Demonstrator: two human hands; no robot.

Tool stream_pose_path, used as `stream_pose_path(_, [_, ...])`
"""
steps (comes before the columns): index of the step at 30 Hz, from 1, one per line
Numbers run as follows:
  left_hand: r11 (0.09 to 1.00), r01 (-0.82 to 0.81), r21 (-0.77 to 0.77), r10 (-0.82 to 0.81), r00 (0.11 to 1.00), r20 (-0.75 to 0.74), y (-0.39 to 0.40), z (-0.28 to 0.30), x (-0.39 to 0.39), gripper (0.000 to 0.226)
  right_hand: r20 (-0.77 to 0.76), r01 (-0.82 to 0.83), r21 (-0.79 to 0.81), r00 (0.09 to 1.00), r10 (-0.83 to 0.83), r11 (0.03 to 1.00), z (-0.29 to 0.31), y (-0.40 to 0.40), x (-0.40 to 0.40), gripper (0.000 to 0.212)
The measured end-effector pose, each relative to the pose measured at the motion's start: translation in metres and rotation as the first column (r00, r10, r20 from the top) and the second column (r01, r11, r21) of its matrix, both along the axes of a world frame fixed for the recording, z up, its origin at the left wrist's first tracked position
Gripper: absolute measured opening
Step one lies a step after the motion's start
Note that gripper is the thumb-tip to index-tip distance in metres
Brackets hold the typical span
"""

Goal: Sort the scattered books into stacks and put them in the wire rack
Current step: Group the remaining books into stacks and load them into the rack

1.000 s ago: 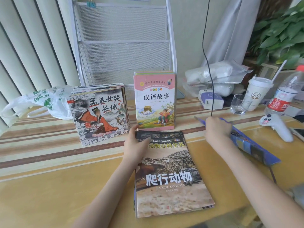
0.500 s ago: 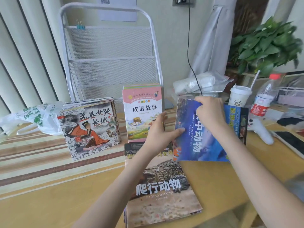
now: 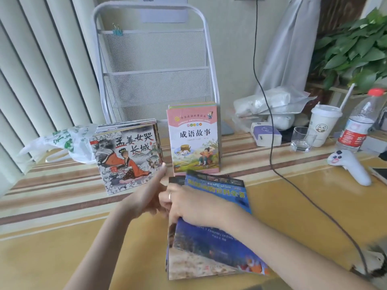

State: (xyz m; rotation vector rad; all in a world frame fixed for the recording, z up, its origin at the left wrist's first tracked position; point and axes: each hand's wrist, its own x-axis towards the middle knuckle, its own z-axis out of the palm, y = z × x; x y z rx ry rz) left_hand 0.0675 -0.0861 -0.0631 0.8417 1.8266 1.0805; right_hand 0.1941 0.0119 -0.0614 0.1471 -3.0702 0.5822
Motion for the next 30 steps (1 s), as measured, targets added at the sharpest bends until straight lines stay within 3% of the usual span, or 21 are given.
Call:
stream_pose_path(2, [0.967,-0.256,-0.003,0.237,0.899,-0.369,0.003,-0.014,-0.002,0.056,-0.013,-0.026,0.022,1.000,0.027,0.999,-0.024,-0.007,-0.004,0.021])
stream_pose_path(4, [0.924,-0.375,0.070,0.362,0.807,-0.466,0.007,-0.029,-0.004,0.034,-0.150,-0.079,-0.027,0.986,0.074,0.997,-0.034,-0.005,0.000,0.034])
stream_pose_path(6, [0.903,-0.414,0.118,0.430,0.865,-0.259,0.009,-0.038,-0.006,0.031,-0.313,0.063,-0.204,0.942,-0.126,0.977,-0.029,0.007,0.012,0.039])
stream_pose_path(8, [0.901,-0.412,0.136,0.421,0.906,-0.042,0.011,-0.042,-0.002,0.044,-0.460,0.324,-0.363,0.753,-0.471,0.873,-0.031,0.032,0.030,0.039])
stream_pose_path(9, [0.906,-0.404,0.131,0.406,0.914,0.008,0.014,-0.043,0.001,0.046,-0.446,0.482,-0.410,0.635,-0.631,0.774,-0.034,0.047,0.039,0.040])
stream_pose_path(10, [0.908,-0.399,0.127,0.397,0.917,0.040,0.016,-0.043,0.003,0.043,-0.339,0.634,-0.408,0.562,-0.754,0.657,-0.039,0.060,0.047,0.043])
stream_pose_path(11, [0.907,-0.405,0.119,0.400,0.914,0.063,0.020,-0.043,0.005,0.034,-0.178,0.753,-0.348,0.531,-0.828,0.558,-0.043,0.068,0.053,0.050])
stream_pose_path(12, [0.903,-0.416,0.109,0.409,0.909,0.085,0.023,-0.040,0.006,0.023,-0.055,0.800,-0.279,0.540,-0.840,0.532,-0.049,0.071,0.056,0.056])
stream_pose_path(14, [0.883,-0.463,0.082,0.448,0.881,0.153,0.030,-0.035,0.005,0.013,-0.014,0.752,-0.270,0.621,-0.784,0.601,-0.062,0.068,0.056,0.062])
stream_pose_path(17, [0.858,-0.513,0.033,0.487,0.831,0.269,0.036,-0.028,0.000,0.009,-0.075,0.655,-0.406,0.671,-0.738,0.637,-0.067,0.060,0.048,0.065])
stream_pose_path(20, [0.870,-0.493,-0.019,0.453,0.782,0.429,0.042,-0.021,-0.001,0.030,-0.135,0.645,-0.411,0.655,-0.743,0.644,-0.068,0.060,0.041,0.062])
stream_pose_path(22, [0.890,-0.452,-0.053,0.430,0.796,0.426,0.048,-0.016,0.009,0.043,-0.160,0.643,-0.440,0.631,-0.759,0.627,-0.068,0.060,0.041,0.059])
stream_pose_path(26, [0.879,-0.476,-0.016,0.465,0.850,0.247,0.055,-0.015,0.025,0.057,-0.161,0.617,-0.563,0.571,-0.805,0.550,-0.067,0.063,0.045,0.059])
stream_pose_path(28, [0.858,-0.506,0.087,0.474,0.845,0.247,0.051,-0.009,0.027,0.041,-0.097,0.546,-0.708,0.551,-0.829,0.447,-0.064,0.067,0.046,0.065])
stream_pose_path(30, [0.828,-0.510,0.236,0.443,0.850,0.284,0.044,0.006,0.032,0.023,0.016,0.450,-0.847,0.556,-0.831,0.284,-0.050,0.068,0.048,0.066])
